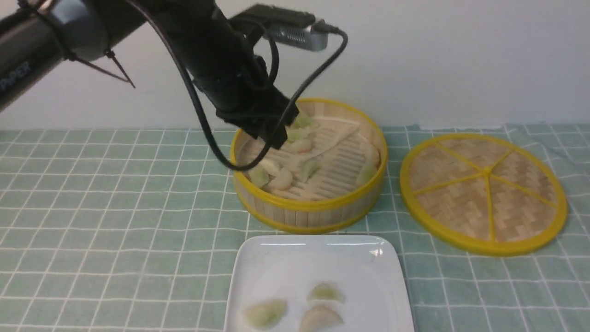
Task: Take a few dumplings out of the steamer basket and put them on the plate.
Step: Use the left arm to put the dumpling into the plate, then use the left arm to grab a dumpling from the steamer
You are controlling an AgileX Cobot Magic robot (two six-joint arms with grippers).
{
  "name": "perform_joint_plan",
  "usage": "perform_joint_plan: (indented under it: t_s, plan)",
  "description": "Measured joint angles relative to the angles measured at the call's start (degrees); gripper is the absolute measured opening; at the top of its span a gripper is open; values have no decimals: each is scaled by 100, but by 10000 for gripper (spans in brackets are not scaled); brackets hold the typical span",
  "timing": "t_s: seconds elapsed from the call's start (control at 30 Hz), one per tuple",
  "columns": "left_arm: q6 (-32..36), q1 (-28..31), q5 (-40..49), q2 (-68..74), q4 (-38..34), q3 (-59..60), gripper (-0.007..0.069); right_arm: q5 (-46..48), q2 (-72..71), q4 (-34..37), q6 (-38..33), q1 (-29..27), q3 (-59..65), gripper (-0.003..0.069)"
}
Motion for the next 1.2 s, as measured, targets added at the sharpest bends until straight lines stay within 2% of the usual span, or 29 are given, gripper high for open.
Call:
perform_joint_plan:
  t_s: [0.1,0.2,0.33,0.5,0.63,0.73,0.83,0.9,0.93,0.97,1.03,1.1,1.2]
  plan:
    - [44,-434,-73,-270,87,1027,183,4,0,-2,0,0,0,-14]
    - [60,-969,-715,-242,314,1865,183,4,0,-2,0,0,0,-14]
    - [44,-1345,-1446,36,687,2279,183,4,0,-7,0,0,0,-14]
    - [-302,-1423,-2005,475,880,2334,189,45,0,-7,-5,0,0,-14]
    - [-487,-1423,-2095,655,978,2339,283,65,0,-7,-5,0,0,-14]
    - [-628,-1423,-1959,664,1140,2106,409,77,0,-10,-5,0,0,-14]
    - [-828,-1423,-1765,569,1411,1776,434,77,0,-10,-5,0,0,-14]
    - [-939,-1423,-1715,514,1640,1638,416,79,0,-10,-5,0,0,-14]
    - [-1086,-1358,-1683,394,1861,1406,347,106,0,-10,-5,0,0,-14]
    - [-1159,-1313,-1669,343,1897,1284,312,123,0,-10,-5,0,0,-14]
    - [-1266,-1077,-1656,274,1862,953,161,145,0,-10,-5,0,0,-14]
    - [-1261,-803,-1661,266,1661,601,58,162,0,-10,-5,0,0,-14]
    - [-988,-394,-1756,459,1385,57,2,162,0,-10,-5,0,0,-14]
